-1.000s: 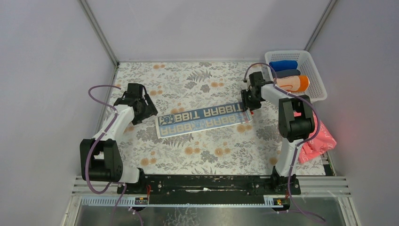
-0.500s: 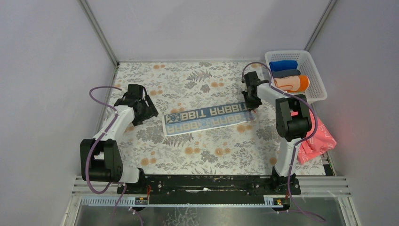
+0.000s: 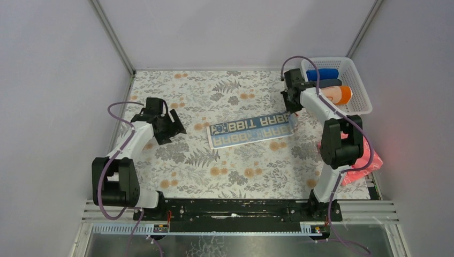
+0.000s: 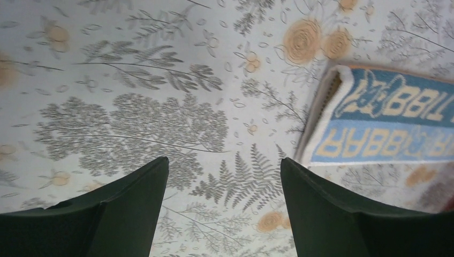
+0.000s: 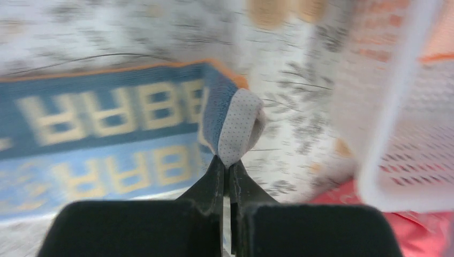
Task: Roll the towels
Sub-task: Fold the towel at the center of the board.
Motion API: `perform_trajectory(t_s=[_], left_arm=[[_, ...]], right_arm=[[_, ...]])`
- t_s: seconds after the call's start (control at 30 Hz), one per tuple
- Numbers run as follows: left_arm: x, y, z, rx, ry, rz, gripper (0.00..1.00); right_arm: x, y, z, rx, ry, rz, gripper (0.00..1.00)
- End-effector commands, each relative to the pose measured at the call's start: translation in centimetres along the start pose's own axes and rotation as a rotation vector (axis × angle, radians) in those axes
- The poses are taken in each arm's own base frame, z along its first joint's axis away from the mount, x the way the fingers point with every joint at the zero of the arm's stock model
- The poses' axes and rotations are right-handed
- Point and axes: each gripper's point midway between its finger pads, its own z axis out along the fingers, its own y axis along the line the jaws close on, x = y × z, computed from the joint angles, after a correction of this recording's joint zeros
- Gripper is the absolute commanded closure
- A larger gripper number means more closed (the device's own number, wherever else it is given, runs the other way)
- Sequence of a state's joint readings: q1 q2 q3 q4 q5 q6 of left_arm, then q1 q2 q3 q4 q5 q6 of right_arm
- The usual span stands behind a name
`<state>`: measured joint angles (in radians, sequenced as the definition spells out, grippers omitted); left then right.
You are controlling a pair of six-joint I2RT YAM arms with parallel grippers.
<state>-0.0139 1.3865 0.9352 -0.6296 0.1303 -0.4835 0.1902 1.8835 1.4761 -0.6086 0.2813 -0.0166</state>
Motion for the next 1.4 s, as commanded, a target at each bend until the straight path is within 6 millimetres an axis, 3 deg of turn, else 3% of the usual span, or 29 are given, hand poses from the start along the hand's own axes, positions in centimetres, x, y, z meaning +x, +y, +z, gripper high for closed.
perform_trajectory(t_s=[0.0, 0.13, 0.27, 0.53, 0.67, 0.87, 0.97, 1.17, 1.37], left_arm=[[1.1, -3.7, 1.0, 0.185, 0.059, -0.034, 0.24], [2.6, -6.0, 2.2, 0.254, 0.112, -0.059, 0.23], [3.7, -7.8, 3.8, 0.288, 0.152, -0.085, 0.25], [4.6, -10.1, 6.7, 0.299, 0.195, -0.089, 0.36], [5.8, -10.2, 8.1, 0.278, 0.231, -0.083, 0.45], [7.2, -9.7, 9.0, 0.254, 0.257, -0.088, 0.68], [7.7, -9.5, 9.1, 0.247, 0.259, -0.084, 0.75], [8.3, -9.3, 9.2, 0.235, 0.262, -0.075, 0.79], [8.6, -9.3, 9.2, 0.231, 0.265, -0.069, 0.8]], right_arm=[[-0.7, 8.6, -4.2, -0.375, -0.054, -0.011, 1.0], [-0.5, 13.8, -6.1, -0.58, -0.049, -0.006, 1.0], [-0.8, 17.6, -7.5, -0.713, -0.045, 0.028, 1.0], [-0.8, 23.7, -9.0, -0.849, -0.024, 0.033, 1.0], [-1.0, 26.3, -9.7, -0.891, -0.024, 0.054, 1.0], [-1.5, 29.4, -10.7, -0.924, -0.03, 0.079, 1.0], [-1.9, 30.6, -11.2, -0.942, -0.042, 0.096, 1.0], [-2.7, 32.6, -11.5, -0.956, -0.059, 0.109, 1.0], [-2.6, 34.0, -10.6, -0.946, -0.055, 0.129, 1.0]])
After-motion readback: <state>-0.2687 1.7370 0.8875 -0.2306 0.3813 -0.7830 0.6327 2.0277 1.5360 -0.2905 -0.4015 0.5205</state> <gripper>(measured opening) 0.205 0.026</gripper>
